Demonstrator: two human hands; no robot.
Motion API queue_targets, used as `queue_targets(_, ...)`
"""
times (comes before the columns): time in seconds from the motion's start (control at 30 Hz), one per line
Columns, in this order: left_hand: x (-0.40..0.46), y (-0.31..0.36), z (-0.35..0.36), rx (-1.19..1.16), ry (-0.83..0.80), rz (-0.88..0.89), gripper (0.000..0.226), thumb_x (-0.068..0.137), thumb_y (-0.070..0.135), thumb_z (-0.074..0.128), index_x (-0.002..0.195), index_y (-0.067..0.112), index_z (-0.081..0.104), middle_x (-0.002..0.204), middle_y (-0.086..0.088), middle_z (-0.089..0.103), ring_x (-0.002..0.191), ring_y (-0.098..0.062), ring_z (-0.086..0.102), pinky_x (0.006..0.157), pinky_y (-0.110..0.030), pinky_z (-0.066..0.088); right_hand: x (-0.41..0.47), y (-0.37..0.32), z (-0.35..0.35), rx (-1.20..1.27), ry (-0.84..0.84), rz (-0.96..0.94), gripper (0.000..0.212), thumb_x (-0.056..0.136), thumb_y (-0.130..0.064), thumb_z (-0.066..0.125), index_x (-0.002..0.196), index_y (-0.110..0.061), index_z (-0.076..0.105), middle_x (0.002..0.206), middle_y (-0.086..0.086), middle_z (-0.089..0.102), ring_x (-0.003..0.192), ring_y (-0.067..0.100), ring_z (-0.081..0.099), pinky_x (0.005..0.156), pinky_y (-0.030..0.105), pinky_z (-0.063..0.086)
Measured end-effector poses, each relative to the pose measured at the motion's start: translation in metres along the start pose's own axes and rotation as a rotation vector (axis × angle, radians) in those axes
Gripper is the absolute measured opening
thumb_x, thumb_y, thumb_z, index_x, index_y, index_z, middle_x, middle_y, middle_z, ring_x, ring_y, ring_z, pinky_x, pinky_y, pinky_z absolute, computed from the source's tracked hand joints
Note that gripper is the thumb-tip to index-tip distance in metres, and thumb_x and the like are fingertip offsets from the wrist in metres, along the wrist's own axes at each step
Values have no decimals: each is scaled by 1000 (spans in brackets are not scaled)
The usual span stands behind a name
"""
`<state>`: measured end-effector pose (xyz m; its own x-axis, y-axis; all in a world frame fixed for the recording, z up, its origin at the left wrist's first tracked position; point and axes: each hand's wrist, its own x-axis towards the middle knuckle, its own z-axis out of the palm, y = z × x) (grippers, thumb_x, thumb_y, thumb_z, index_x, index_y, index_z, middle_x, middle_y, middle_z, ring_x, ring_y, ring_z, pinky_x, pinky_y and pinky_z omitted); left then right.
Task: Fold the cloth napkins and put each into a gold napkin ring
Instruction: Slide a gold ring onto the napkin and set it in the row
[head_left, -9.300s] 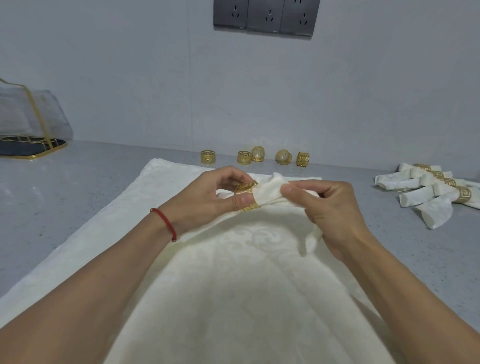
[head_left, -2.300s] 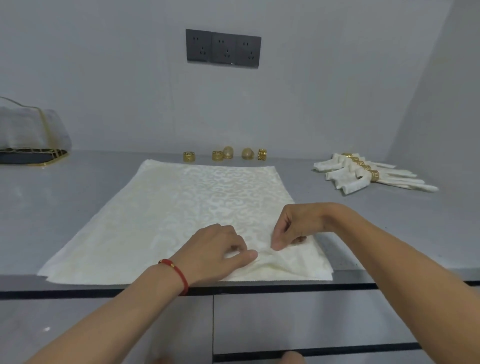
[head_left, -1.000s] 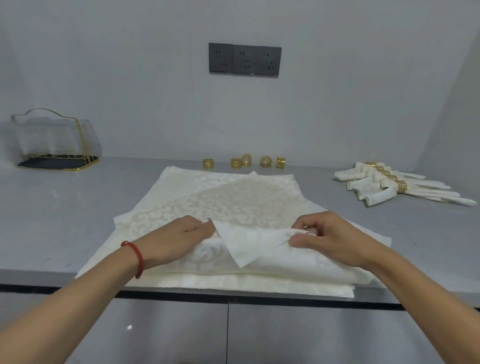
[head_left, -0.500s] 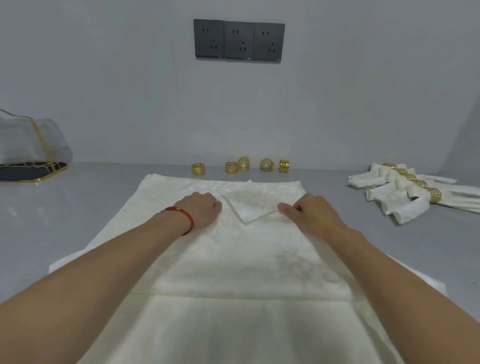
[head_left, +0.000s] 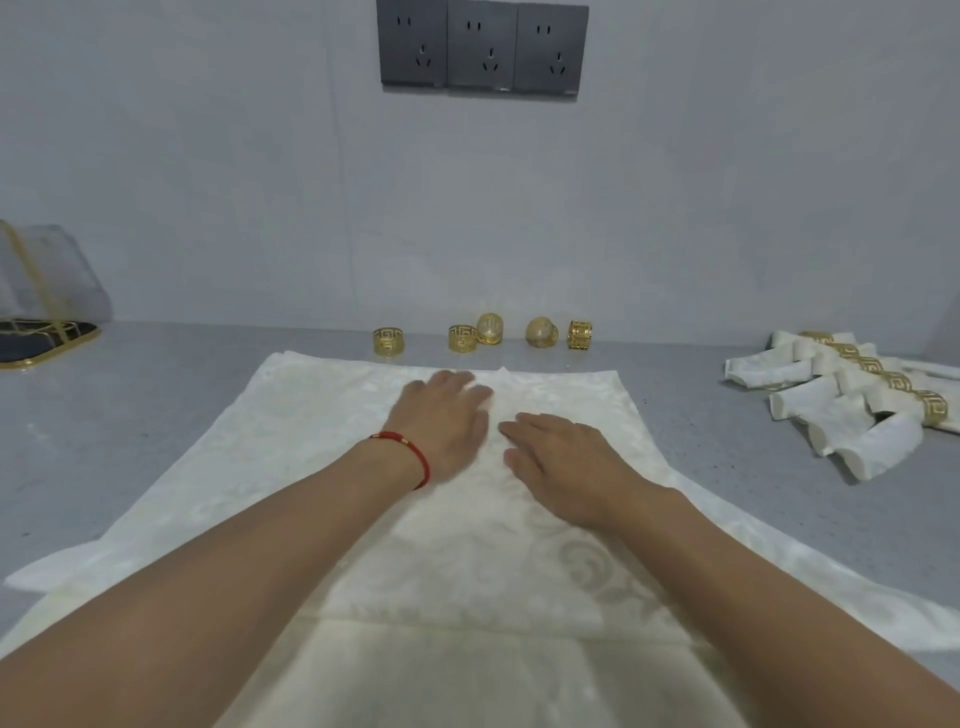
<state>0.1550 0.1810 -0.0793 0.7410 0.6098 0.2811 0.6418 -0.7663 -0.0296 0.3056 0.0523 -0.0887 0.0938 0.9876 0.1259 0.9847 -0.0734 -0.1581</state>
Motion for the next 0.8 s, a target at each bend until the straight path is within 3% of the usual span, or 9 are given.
queue_targets(0.1, 4, 8, 7, -184, -305, 40, 52, 107, 40, 17, 158, 30, 18, 167, 5, 8, 154, -16, 1, 123, -51, 2, 9, 5, 4, 7, 0, 1, 44, 107, -41, 32, 145, -25, 45, 153, -2, 46, 143, 21, 39, 114, 50, 34)
queue_targets(0.17, 8, 9, 10, -185, -334, 24, 53, 107, 39, 14, 159, 29, 10, 167, 6, 2, 154, -14, -5, 124, -48, -5, 13, 8, 5, -8, -13, 5, 44, 107, -41, 31, 147, -27, 43, 154, -4, 44, 143, 20, 38, 114, 51, 34)
queue_targets(0.4, 18, 9, 11, -196, -340, 24, 53, 107, 39, 14, 159, 30, 8, 168, 6, 1, 154, -13, -6, 124, -47, -6, 18, 8, -3, 1, -62, 35, 48, 109, -39, 30, 155, -25, 35, 163, -3, 33, 150, 17, 28, 119, 48, 27)
queue_targets(0.47, 20, 9, 13, -211, -324, 20, 53, 107, 39, 15, 159, 30, 9, 168, 6, 2, 154, -14, -5, 124, -47, -4, 19, 7, -8, 12, -81, 46, 45, 109, -37, 31, 151, -23, 41, 157, -3, 42, 146, 19, 36, 117, 48, 31)
queue_targets(0.57, 21, 10, 15, -207, -309, 15, 53, 107, 38, 17, 159, 30, 11, 168, 5, 4, 154, -15, -2, 124, -49, 0, 30, 10, -13, 58, 11, 99, 35, 105, -36, 39, 130, -20, 58, 130, 0, 63, 123, 25, 57, 100, 44, 46)
queue_targets(0.7, 19, 14, 12, -208, -275, 24, 51, 107, 34, 19, 157, 25, 22, 166, 2, 13, 153, -15, 5, 123, -49, 3, 68, 23, -13, 99, 201, 228, 28, 102, -29, 50, 123, -16, 65, 125, 3, 67, 118, 27, 60, 95, 42, 51)
queue_targets(0.8, 19, 13, 13, -226, -265, 30, 50, 106, 33, 20, 155, 24, 24, 165, 1, 17, 152, -16, 7, 123, -49, 4, 100, 23, -8, 84, 208, 299, 25, 100, -22, 56, 118, -9, 68, 125, 9, 63, 113, 32, 60, 92, 43, 53)
